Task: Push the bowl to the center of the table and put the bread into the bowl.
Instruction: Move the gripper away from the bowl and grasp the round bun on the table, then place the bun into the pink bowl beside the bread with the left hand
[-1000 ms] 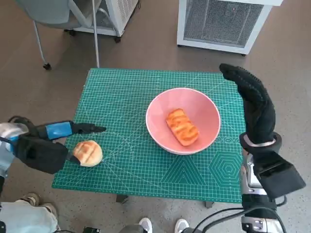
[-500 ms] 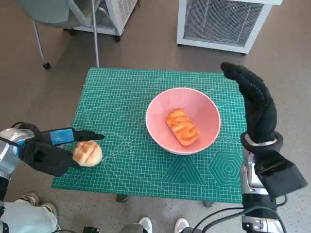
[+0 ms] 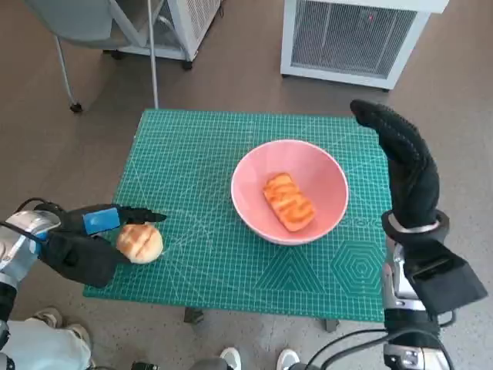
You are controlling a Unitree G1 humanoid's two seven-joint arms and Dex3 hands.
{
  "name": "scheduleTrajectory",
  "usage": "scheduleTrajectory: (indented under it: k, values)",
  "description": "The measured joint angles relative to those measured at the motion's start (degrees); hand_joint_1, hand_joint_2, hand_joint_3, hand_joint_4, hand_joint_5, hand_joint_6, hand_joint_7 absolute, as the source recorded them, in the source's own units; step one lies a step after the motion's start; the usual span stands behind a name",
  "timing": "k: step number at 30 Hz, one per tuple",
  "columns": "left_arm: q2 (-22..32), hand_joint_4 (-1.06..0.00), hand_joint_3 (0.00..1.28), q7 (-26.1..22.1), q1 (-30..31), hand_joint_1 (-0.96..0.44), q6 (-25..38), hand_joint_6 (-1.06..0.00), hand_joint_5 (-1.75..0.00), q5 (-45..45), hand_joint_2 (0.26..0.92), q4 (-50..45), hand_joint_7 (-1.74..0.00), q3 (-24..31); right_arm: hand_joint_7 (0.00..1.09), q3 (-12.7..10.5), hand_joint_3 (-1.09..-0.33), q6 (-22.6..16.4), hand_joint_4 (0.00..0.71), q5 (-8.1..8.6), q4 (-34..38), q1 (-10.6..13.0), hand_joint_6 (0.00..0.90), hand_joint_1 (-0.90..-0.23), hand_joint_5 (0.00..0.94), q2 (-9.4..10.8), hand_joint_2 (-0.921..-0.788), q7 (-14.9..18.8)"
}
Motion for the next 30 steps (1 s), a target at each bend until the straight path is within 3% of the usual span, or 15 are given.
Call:
scheduleTrajectory:
  k: [3, 4, 6, 8, 11, 13, 14, 18, 23, 30]
  values:
    - [0.1, -0.64, 0.07, 4.8, -0.3, -0.01, -1.5, -0.76, -1.21, 1.9, 0.899, 1.0, -0.89, -0.8, 0.64, 0.0, -0.834, 0.0, 0.259, 0.01, 0.1, 0.0, -0.001, -0.682, 0.003, 0.0, -0.921, 0.0]
    - [0.2, -0.64, 0.07, 5.7, -0.4, 0.00, -2.0, -0.74, -1.21, 2.2, 0.901, 1.2, -0.95, -1.0, 0.64, 0.0, -0.834, 0.0, 0.259, 0.01, 0.1, 0.0, -0.001, -0.683, 0.004, 0.0, -0.921, 0.0]
    - [0.4, -0.63, 0.19, 7.7, -0.9, 0.00, -3.4, -0.68, -1.24, 3.2, 0.855, 1.9, -1.08, -1.5, 0.64, 0.0, -0.833, 0.0, 0.259, 0.03, 0.1, 0.0, -0.001, -0.684, 0.004, 0.0, -0.921, 0.0]
    - [0.6, -0.60, 0.39, 8.9, -1.4, 0.00, -4.8, -0.63, -1.30, 3.8, 0.764, 2.4, -1.21, -1.9, 0.64, 0.0, -0.833, 0.0, 0.259, 0.03, 0.1, 0.0, -0.001, -0.686, 0.003, 0.0, -0.921, 0.0]
    - [0.8, -0.59, 0.48, 10.0, -2.1, 0.00, -6.7, -0.61, -1.31, 4.2, 0.718, 3.2, -1.26, -2.5, 0.64, 0.0, -0.833, 0.0, 0.258, 0.03, 0.1, 0.0, -0.001, -0.688, 0.003, 0.0, -0.921, 0.0]
    - [0.8, -0.59, 0.45, 10.1, -2.5, 0.00, -7.9, -0.66, -1.40, 4.1, 0.732, 3.4, -1.10, -2.5, 0.64, 0.0, -0.832, 0.0, 0.258, 0.03, 0.1, 0.0, -0.001, -0.688, 0.003, 0.0, -0.921, 0.0]
    - [0.8, -0.60, 0.35, 10.0, -2.7, 0.00, -8.4, -0.67, -1.37, 4.0, 0.781, 3.4, -1.08, -2.5, 0.64, 0.0, -0.832, 0.0, 0.258, 0.03, 0.1, 0.0, -0.001, -0.687, 0.003, 0.0, -0.921, 0.0]
    - [0.9, -0.63, 0.13, 6.2, -3.2, 0.00, -10.6, -0.66, -1.22, 0.5, 0.891, 2.9, -1.15, -1.3, 0.64, 0.0, -0.832, 0.0, 0.258, 0.06, 0.2, 0.0, -0.001, -0.685, 0.003, 0.0, -0.921, 0.1]
    - [1.2, -0.60, 0.11, 1.1, -3.2, 0.00, -12.1, -0.65, -1.17, -5.7, 0.915, -0.9, -1.24, 1.8, 0.64, 0.0, -0.831, 0.0, 0.258, 0.19, 0.3, -0.1, -0.001, -0.683, 0.003, 0.0, -0.921, 0.1]
    - [1.7, -0.61, 0.09, -1.8, -4.5, 0.00, -11.0, -0.65, -1.14, -14.1, 0.920, -11.0, -1.25, 8.2, 0.64, -0.1, -0.831, -0.2, 0.259, 0.20, 0.7, -0.2, -0.001, -0.680, 0.004, 0.0, -0.921, 0.2]
